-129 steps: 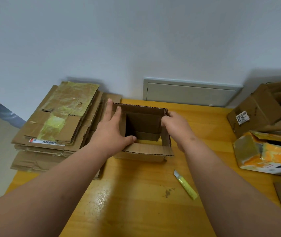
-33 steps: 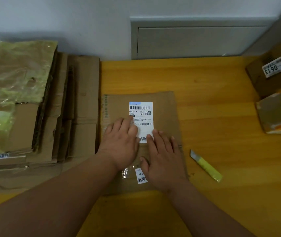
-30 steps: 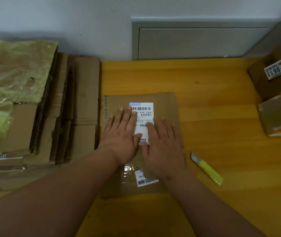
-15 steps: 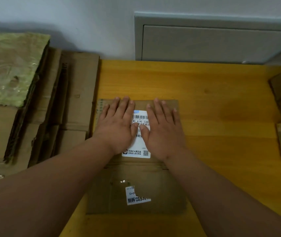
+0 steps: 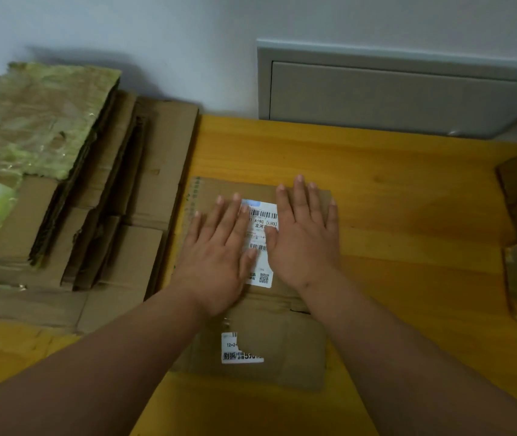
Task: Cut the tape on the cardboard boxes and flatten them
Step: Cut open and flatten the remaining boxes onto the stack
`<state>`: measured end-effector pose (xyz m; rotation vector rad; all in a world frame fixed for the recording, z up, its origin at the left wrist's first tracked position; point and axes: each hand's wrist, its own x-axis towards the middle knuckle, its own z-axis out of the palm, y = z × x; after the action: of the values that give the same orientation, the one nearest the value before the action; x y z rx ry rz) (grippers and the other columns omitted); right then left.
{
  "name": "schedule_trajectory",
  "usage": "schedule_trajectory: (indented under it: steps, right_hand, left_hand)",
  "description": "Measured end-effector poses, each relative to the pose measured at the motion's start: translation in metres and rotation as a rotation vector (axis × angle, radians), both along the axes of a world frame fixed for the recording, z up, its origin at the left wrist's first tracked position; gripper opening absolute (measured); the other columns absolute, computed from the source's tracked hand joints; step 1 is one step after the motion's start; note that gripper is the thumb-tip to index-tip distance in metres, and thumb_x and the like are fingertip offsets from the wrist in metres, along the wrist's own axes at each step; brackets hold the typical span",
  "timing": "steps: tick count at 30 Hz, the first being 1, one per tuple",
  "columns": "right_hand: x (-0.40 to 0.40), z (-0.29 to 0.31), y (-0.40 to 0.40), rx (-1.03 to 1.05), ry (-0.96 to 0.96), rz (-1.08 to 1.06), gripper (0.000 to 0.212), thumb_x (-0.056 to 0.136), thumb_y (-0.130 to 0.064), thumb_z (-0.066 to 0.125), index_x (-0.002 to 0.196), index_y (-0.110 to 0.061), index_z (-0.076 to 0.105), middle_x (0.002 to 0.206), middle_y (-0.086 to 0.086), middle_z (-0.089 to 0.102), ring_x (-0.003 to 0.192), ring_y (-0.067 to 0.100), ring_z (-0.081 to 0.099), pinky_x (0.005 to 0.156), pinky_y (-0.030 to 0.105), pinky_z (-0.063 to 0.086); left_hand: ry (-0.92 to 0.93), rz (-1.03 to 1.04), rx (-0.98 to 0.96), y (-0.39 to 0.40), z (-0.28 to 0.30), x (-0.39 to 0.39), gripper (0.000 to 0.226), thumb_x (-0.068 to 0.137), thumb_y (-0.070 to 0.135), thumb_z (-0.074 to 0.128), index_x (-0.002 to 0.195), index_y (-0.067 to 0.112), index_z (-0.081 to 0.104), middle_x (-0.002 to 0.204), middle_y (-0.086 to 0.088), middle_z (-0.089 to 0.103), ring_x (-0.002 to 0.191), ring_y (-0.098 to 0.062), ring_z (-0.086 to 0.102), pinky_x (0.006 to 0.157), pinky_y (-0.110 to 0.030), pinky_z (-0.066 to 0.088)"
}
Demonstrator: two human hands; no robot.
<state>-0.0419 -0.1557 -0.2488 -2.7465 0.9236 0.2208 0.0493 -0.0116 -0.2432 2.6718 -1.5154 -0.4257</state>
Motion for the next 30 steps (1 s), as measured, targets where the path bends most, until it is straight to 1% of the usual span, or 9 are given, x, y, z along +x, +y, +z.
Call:
schedule_trajectory:
  steps: [2, 5, 8, 11, 14, 19, 21, 27, 30]
  right_hand:
    - [-0.014, 0.004, 0.025, -0.019, -0.070, 0.042, 0.067, 0.096, -0.046, 0.013, 0.154, -0.024, -0.012, 0.158, 0.003, -0.029, 0.149, 0.023, -0.022, 0.118, 0.051, -0.013]
    - [-0.040, -0.006, 0.054, 0.050, 0.095, 0.156, 0.064, 0.101, -0.048, 0.009, 0.153, -0.022, -0.020, 0.156, 0.001, -0.036, 0.144, 0.019, -0.032, 0.118, 0.049, -0.016]
    - [-0.041, -0.007, 0.054, 0.069, 0.144, 0.136, 0.064, 0.102, -0.049, 0.009, 0.148, -0.022, -0.027, 0.155, -0.001, -0.037, 0.142, 0.017, -0.036, 0.119, 0.048, -0.016]
    - [-0.045, -0.003, 0.063, 0.041, 0.067, 0.073, 0.066, 0.101, -0.050, 0.012, 0.152, -0.023, -0.021, 0.155, -0.001, -0.036, 0.142, 0.016, -0.035, 0.117, 0.047, -0.020]
    - [-0.079, -0.004, 0.106, 0.022, 0.001, 0.098, 0.068, 0.098, -0.053, 0.013, 0.156, -0.023, -0.002, 0.161, 0.000, -0.019, 0.148, 0.018, -0.020, 0.118, 0.049, -0.014]
    - [-0.104, -0.013, 0.133, 0.020, 0.113, 0.100, 0.070, 0.097, -0.058, 0.014, 0.157, -0.026, -0.005, 0.163, -0.002, -0.019, 0.143, 0.016, -0.031, 0.117, 0.049, -0.018]
    - [-0.108, -0.008, 0.138, 0.035, 0.080, 0.047, 0.070, 0.098, -0.058, 0.021, 0.157, -0.029, -0.002, 0.164, 0.000, -0.016, 0.143, 0.018, -0.031, 0.116, 0.048, -0.017]
    - [-0.145, 0.013, 0.179, 0.229, 0.053, -0.465, 0.081, 0.089, -0.063, 0.048, 0.155, -0.031, 0.012, 0.163, 0.007, -0.003, 0.145, 0.031, 0.006, 0.118, 0.041, 0.016]
    - [-0.137, 0.026, 0.170, 0.277, 0.013, -0.552, 0.083, 0.085, -0.044, 0.062, 0.151, -0.027, 0.015, 0.155, 0.011, 0.014, 0.134, 0.033, 0.025, 0.108, 0.039, 0.030]
  left_hand:
    - [0.037, 0.030, 0.107, 0.023, -0.004, -0.016, 0.064, 0.097, 0.056, -0.005, 0.148, 0.025, -0.030, 0.155, 0.005, -0.037, 0.140, -0.014, -0.040, 0.117, -0.038, -0.022]
    - [0.113, 0.090, 0.238, 0.028, -0.006, -0.017, 0.063, 0.101, 0.052, 0.004, 0.141, 0.026, -0.038, 0.152, 0.005, -0.043, 0.134, -0.015, -0.046, 0.115, -0.038, -0.024]
    - [0.134, 0.060, 0.192, 0.027, 0.005, -0.014, 0.068, 0.104, 0.047, 0.018, 0.149, 0.022, -0.027, 0.156, 0.004, -0.034, 0.139, -0.014, -0.037, 0.118, -0.038, -0.017]
    - [0.039, -0.064, 0.088, 0.059, 0.012, -0.031, 0.068, 0.098, 0.054, 0.007, 0.153, 0.023, -0.018, 0.158, 0.005, -0.029, 0.145, -0.016, -0.031, 0.120, -0.037, -0.014]
    - [0.057, -0.115, 0.184, 0.108, 0.000, -0.057, 0.070, 0.089, 0.057, -0.011, 0.148, 0.024, -0.027, 0.155, 0.006, -0.036, 0.142, -0.015, -0.038, 0.117, -0.035, -0.021]
    - [0.072, -0.110, 0.225, 0.119, -0.011, -0.060, 0.066, 0.098, 0.056, 0.003, 0.142, 0.026, -0.036, 0.152, 0.007, -0.041, 0.132, -0.013, -0.048, 0.113, -0.037, -0.027]
    - [0.085, -0.083, 0.245, 0.120, -0.008, -0.062, 0.067, 0.099, 0.057, 0.008, 0.143, 0.029, -0.034, 0.150, 0.013, -0.042, 0.131, -0.010, -0.047, 0.114, -0.045, -0.021]
    - [0.172, 0.086, 0.290, 0.130, 0.010, -0.092, 0.071, 0.100, 0.055, 0.029, 0.154, 0.036, -0.013, 0.158, 0.019, -0.030, 0.148, -0.015, -0.024, 0.113, -0.063, 0.011]
    - [0.237, 0.165, 0.290, 0.124, 0.021, -0.097, 0.075, 0.098, 0.053, 0.044, 0.155, 0.040, -0.002, 0.161, 0.017, -0.022, 0.149, -0.020, -0.013, 0.108, -0.062, 0.029]
